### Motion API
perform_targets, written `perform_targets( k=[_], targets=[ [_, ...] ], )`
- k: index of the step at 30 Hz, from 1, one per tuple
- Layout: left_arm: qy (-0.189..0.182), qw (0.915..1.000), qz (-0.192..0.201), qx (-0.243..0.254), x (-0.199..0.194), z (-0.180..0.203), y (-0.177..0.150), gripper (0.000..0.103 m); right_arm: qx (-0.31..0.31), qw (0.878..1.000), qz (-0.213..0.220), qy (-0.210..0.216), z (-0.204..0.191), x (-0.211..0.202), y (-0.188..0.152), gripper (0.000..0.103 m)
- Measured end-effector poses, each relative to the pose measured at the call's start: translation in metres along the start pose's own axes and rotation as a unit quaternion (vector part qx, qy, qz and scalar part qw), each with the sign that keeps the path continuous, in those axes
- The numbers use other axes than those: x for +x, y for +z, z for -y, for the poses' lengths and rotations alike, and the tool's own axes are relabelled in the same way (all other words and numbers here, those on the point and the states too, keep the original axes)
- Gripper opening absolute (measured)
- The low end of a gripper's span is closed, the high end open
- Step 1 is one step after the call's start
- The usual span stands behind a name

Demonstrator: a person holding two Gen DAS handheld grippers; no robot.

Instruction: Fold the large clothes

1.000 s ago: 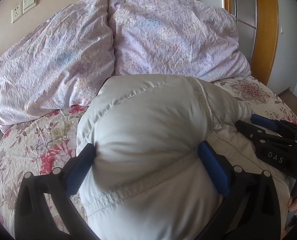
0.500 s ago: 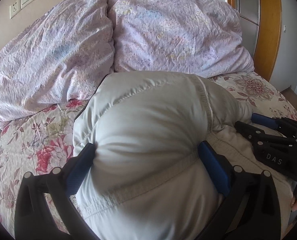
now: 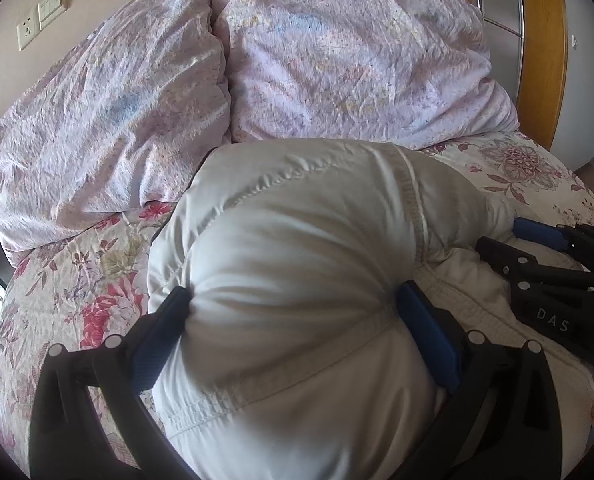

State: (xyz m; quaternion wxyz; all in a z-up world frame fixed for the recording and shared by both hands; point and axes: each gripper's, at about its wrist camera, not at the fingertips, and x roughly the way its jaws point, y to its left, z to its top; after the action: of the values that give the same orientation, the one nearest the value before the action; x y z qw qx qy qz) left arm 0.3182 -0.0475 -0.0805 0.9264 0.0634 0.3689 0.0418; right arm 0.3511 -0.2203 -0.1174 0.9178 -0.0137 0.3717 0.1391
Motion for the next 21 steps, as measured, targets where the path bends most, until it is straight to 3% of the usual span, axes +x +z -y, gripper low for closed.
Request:
perform_targets(
  k=[6,9,12,21],
  targets=[
    [-0.012,0.9998,0.011,-0.009,-0.009,-0.008,0.000,0.101,0.016,0.999,0.026,-0.011,0.003,-0.019,-0.005,0.057],
    [-0.009,0.9998,0.014,-0.011,-0.027,-0.013,-0.002,0.101,0.041,0.999,0.030,0.011,0.006,-0.044,-0.016,0.061],
    [-0.005,0.9997,0.022,0.002,-0.036,-0.012,-0.003,0.101,0.027,0.999,0.033,0.005,0.000,-0.057,-0.025,0.062],
    [-0.002,0.9997,0.025,-0.002,-0.027,-0.009,-0.008,0.101,0.038,0.999,0.031,0.019,0.003,-0.046,-0.038,0.062]
  ],
)
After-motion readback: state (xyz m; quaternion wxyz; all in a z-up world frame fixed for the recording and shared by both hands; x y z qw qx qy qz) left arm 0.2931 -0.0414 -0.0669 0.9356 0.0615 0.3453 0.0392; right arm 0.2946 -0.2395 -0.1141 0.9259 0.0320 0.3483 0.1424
